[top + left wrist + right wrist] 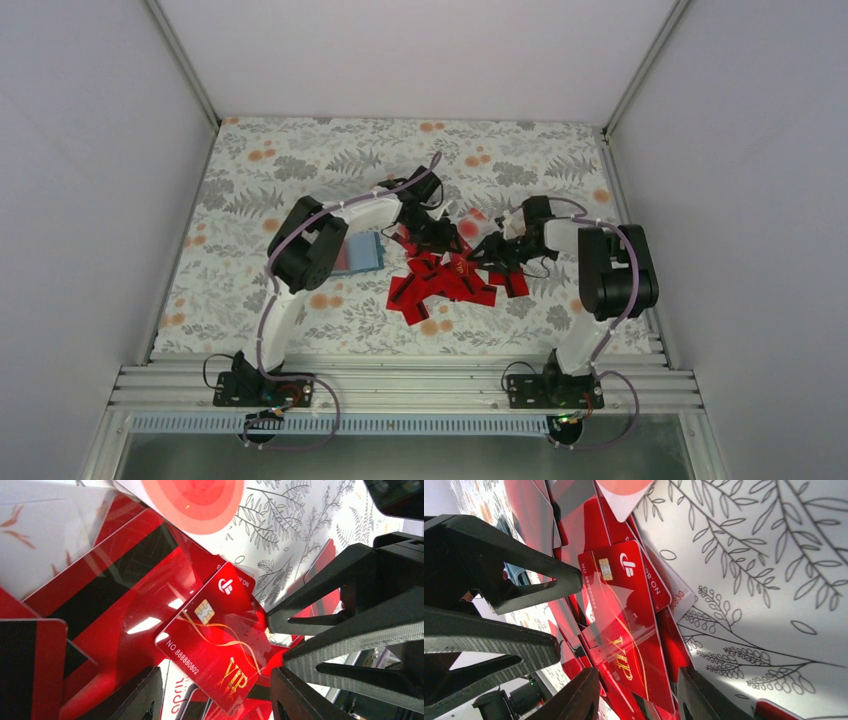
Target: Put the credit cards into the card holder
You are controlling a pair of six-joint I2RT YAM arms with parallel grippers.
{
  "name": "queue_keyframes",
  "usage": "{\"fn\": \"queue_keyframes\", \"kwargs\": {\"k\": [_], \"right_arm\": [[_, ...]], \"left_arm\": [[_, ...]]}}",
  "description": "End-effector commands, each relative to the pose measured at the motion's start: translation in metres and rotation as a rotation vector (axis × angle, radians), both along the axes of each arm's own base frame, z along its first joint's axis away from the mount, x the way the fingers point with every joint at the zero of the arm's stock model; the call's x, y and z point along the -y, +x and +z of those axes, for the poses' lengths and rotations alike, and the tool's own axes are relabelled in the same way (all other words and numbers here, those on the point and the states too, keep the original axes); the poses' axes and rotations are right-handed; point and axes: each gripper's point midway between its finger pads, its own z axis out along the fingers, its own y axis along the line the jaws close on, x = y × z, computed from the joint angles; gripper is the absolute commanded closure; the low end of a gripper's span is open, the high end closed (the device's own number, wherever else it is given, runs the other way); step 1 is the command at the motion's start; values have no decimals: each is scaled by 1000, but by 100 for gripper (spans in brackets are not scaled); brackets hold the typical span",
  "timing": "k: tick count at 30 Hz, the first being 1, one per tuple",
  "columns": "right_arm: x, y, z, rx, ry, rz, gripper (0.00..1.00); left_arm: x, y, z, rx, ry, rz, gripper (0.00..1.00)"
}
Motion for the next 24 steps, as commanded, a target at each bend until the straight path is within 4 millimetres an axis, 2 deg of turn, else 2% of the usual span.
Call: {"fn": "queue_keyframes", "kwargs": {"k": [1,12,24], "right_arm": [[5,-5,-19,-32,-28,-5,61],[6,-10,-43,-94,-44,-1,70],[4,-11,-51,-120,-32,3,72]], "left_arm": [[3,-6,-17,-48,12,-10,45],[12,-19,-22,-125,-58,-41,45],[22,-26,-5,-151,-178,-69,47]]}}
